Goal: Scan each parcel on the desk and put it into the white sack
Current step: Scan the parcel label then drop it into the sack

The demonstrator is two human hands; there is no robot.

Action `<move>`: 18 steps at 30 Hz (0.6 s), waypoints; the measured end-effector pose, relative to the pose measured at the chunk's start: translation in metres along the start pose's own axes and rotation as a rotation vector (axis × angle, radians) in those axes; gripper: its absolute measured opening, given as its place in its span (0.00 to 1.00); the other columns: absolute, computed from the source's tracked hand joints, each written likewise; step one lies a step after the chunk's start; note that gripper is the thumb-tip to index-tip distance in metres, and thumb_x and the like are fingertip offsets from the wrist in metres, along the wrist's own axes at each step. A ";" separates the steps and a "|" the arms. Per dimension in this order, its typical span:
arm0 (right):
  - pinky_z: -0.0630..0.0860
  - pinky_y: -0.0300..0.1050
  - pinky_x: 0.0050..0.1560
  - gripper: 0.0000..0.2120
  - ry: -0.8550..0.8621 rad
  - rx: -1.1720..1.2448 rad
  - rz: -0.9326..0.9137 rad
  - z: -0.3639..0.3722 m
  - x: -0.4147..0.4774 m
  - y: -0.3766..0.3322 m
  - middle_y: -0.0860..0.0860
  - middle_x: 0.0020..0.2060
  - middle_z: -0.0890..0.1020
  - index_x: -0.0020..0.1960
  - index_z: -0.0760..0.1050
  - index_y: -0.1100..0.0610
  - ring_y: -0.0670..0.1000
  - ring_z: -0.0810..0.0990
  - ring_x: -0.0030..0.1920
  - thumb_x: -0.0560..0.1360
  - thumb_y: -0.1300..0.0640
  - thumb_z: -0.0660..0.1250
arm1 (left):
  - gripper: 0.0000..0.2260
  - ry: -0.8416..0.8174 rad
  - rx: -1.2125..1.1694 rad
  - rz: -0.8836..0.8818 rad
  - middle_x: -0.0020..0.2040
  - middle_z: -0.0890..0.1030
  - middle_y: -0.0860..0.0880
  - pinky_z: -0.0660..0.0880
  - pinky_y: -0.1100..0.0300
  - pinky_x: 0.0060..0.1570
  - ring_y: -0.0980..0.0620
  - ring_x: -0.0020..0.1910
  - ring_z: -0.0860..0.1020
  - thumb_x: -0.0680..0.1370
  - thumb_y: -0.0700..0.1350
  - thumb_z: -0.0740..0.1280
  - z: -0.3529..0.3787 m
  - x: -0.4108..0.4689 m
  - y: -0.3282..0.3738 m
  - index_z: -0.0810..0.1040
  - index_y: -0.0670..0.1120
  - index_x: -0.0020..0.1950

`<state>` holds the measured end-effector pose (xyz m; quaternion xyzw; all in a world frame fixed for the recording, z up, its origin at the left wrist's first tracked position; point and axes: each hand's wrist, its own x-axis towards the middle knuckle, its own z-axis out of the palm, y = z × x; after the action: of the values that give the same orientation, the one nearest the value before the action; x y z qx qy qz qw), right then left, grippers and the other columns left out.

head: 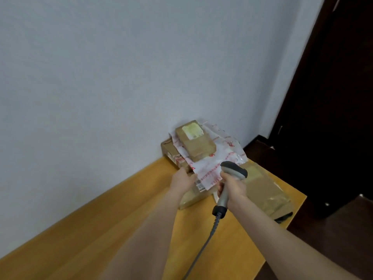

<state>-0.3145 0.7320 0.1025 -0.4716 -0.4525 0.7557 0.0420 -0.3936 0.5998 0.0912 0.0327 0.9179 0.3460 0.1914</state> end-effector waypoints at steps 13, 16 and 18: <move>0.81 0.49 0.45 0.13 -0.062 -0.055 0.004 0.066 0.129 -0.051 0.57 0.40 0.83 0.47 0.79 0.62 0.54 0.81 0.37 0.71 0.54 0.75 | 0.25 0.155 -0.332 -0.165 0.66 0.74 0.41 0.72 0.55 0.59 0.43 0.63 0.74 0.79 0.48 0.65 0.030 0.158 0.017 0.65 0.38 0.72; 0.79 0.53 0.56 0.12 -0.124 -0.067 -0.050 0.075 0.142 -0.062 0.56 0.48 0.83 0.51 0.78 0.59 0.56 0.82 0.49 0.71 0.56 0.75 | 0.19 0.179 -0.320 -0.139 0.61 0.78 0.44 0.72 0.58 0.52 0.45 0.58 0.77 0.80 0.48 0.63 0.036 0.169 0.016 0.71 0.39 0.67; 0.78 0.53 0.59 0.13 -0.168 -0.097 -0.071 0.080 0.152 -0.069 0.56 0.51 0.83 0.53 0.77 0.59 0.56 0.82 0.52 0.72 0.57 0.74 | 0.17 0.162 -0.381 -0.157 0.60 0.79 0.45 0.74 0.57 0.53 0.46 0.56 0.77 0.81 0.49 0.62 0.038 0.175 0.015 0.73 0.41 0.66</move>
<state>-0.4836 0.7951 0.0617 -0.3917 -0.5070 0.7677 0.0077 -0.5424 0.6686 0.0169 -0.1035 0.8480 0.4988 0.1461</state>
